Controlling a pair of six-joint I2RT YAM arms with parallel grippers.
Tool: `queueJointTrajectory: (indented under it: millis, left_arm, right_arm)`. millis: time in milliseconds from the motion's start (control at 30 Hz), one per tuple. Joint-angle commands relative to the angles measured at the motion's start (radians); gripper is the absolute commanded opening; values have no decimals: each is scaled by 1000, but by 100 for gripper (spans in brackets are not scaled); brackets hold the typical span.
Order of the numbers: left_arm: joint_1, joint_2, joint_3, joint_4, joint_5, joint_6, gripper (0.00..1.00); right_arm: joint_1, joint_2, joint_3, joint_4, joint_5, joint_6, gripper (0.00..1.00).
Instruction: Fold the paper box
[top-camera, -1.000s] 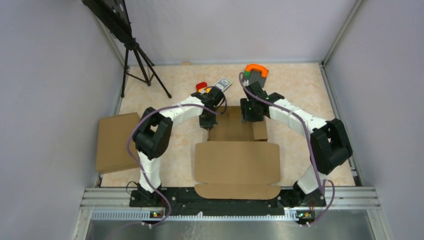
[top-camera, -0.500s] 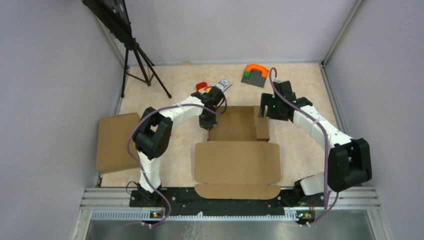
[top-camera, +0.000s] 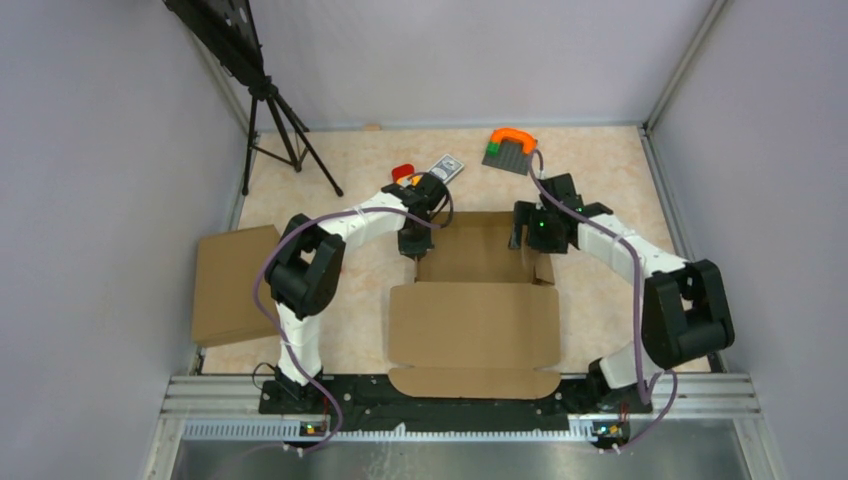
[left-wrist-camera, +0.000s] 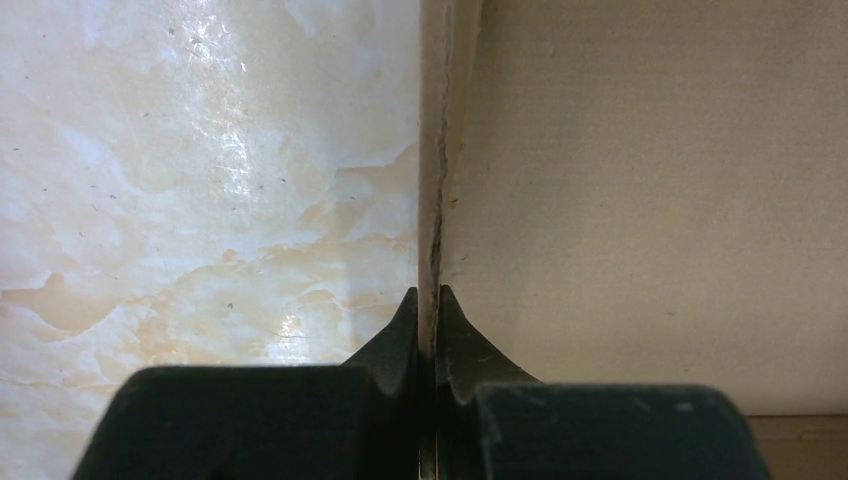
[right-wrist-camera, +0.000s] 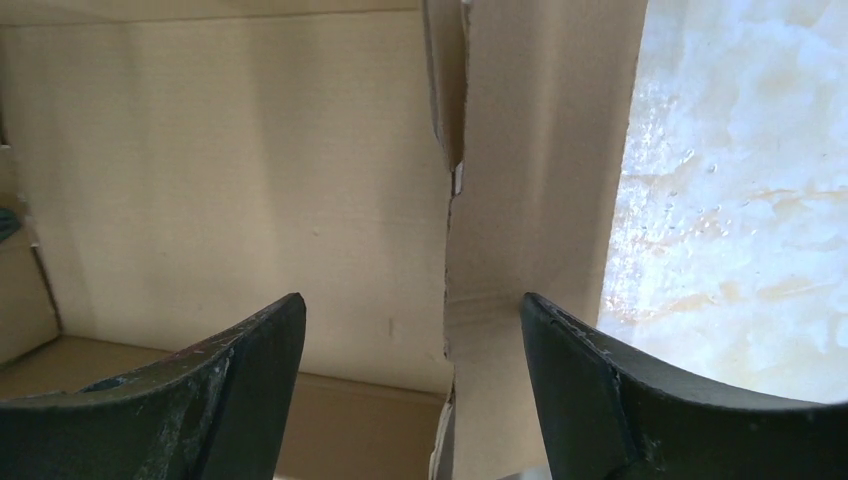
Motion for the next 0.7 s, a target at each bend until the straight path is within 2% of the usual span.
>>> queueJointTrajectory:
  millis: [0, 133, 267, 333, 500, 667]
  left_arm:
    - [5, 12, 25, -22, 26, -4, 0]
    - [5, 14, 24, -20, 28, -4, 0]
    - [4, 14, 24, -20, 27, -3, 0]
    - [5, 14, 25, -20, 27, -3, 0]
    - [5, 12, 23, -20, 30, -1, 0]
    - [4, 12, 22, -22, 30, -1, 0]
  right_arm:
    - [-22, -111, 24, 41, -24, -15, 79]
    - [-63, -143, 30, 0, -5, -25, 82]
    - [-169, -201, -42, 40, -88, -13, 84]
    - [-201, -202, -59, 35, -81, -16, 84]
    - [-212, -167, -75, 38, -63, -15, 67]
    - [-210, -153, -80, 65, -140, -26, 66]
